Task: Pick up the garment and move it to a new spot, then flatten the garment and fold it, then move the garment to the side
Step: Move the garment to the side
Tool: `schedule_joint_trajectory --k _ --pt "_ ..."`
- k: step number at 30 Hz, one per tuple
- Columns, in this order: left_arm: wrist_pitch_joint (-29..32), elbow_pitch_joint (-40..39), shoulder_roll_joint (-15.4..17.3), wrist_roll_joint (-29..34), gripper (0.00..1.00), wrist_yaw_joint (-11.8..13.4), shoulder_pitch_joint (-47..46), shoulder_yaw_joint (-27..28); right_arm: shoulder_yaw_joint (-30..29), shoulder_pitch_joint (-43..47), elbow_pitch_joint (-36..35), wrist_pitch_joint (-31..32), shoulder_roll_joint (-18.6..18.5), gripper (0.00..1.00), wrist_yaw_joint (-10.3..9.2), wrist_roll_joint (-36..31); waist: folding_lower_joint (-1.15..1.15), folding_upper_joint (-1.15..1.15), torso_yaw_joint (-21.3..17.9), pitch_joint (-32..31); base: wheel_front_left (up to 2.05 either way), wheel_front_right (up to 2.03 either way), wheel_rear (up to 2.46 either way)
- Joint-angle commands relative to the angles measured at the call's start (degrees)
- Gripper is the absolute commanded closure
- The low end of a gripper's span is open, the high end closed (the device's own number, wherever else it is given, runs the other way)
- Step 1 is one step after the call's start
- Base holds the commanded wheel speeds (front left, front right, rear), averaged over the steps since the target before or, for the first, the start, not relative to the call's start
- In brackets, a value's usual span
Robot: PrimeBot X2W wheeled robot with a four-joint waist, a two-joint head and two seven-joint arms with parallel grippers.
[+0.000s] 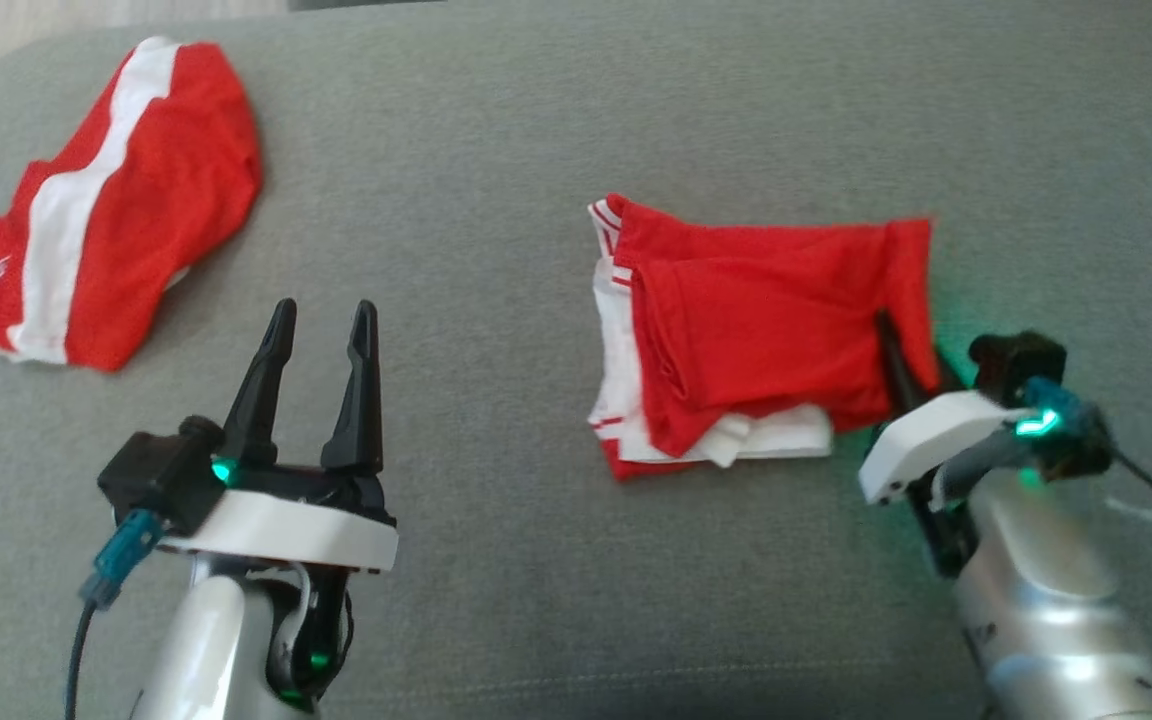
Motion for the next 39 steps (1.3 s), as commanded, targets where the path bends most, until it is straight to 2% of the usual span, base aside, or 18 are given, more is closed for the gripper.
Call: schedule_joint_trajectory --k 1,5,8,13,18,24,31,32,33,34,35,39 --pt "-0.3 -2.24 0.42 0.23 0.0 -0.22 -1.37 1.84 -0.15 -2.25 -3.19 -1.07 -1.12 1.0 -0.05 -3.23 0.0 0.0 -1.13 -0.47 0.0 0.0 0.0" --pt "-0.3 -2.93 0.42 0.17 0.0 -0.05 -1.63 1.63 -0.73 -2.58 -7.19 -0.34 -4.56 1.0 -0.05 -9.24 0.0 0.0 -3.08 0.12 0.0 0.0 0.0" --pt "-0.3 -3.3 0.42 0.35 0.0 -0.19 -2.28 1.46 -0.75 -3.52 -9.66 1.75 -8.97 1.0 -0.05 -11.17 0.0 0.0 -4.41 1.46 0.0 0.0 0.0" --pt "-0.3 -3.38 0.42 0.54 0.0 -0.6 -3.74 1.17 -1.55 -5.74 -12.82 4.64 -16.59 1.0 -0.05 -11.18 0.0 0.0 -5.72 4.11 0.0 0.0 0.0" --pt "-0.3 -3.19 0.42 0.72 0.0 -1.1 -5.02 1.07 -3.72 -7.71 -15.67 7.08 -21.52 1.0 -0.05 -10.69 0.0 0.0 -6.1 6.47 0.0 0.0 0.0" --pt "-0.3 -2.75 0.42 0.75 0.0 -1.63 -6.17 1.21 -7.71 -8.33 -17.86 8.85 -24.42 1.0 -0.05 -10.99 0.0 0.0 -5.51 8.16 0.0 0.0 0.0" --pt "-0.3 -2.14 0.42 0.94 0.0 -1.99 -6.21 1.84 -9.06 -7.5 -19.59 9.41 -24.56 1.0 -0.05 -10.16 0.0 0.0 -5.06 8.72 0.0 0.0 0.0" --pt "-0.3 -2.0 0.42 0.95 0.0 -2.06 -6.21 1.92 -9.63 -7.2 -19.82 9.61 -24.21 0.76 -0.05 -9.92 0.0 0.0 -5.0 8.67 0.0 0.0 0.0" --pt "-0.3 -2.0 0.42 0.95 0.0 -2.06 -6.21 1.92 -9.63 -7.2 -19.82 9.61 -24.21 0.76 -0.05 -9.92 0.0 0.0 -5.0 8.67 0.0 0.0 0.0" --pt "-0.3 -1.93 0.42 0.92 0.0 -2.08 -6.23 2.02 -9.83 -7.0 -20.01 9.76 -23.79 0.34 -0.05 -9.59 0.0 0.0 -5.02 8.6 0.0 0.0 0.0" --pt "-0.3 -1.86 0.42 0.88 0.0 -2.1 -6.26 2.14 -10.17 -6.87 -20.25 9.87 -23.39 0.0 -0.05 -9.23 0.0 0.0 -5.06 8.52 0.0 0.0 0.0" --pt "-0.3 -1.53 0.42 0.65 0.0 -2.15 -6.22 2.34 -10.29 -6.38 -21.75 10.36 -22.43 0.0 -0.05 -8.86 0.0 0.0 -5.25 7.81 0.0 0.0 0.0"
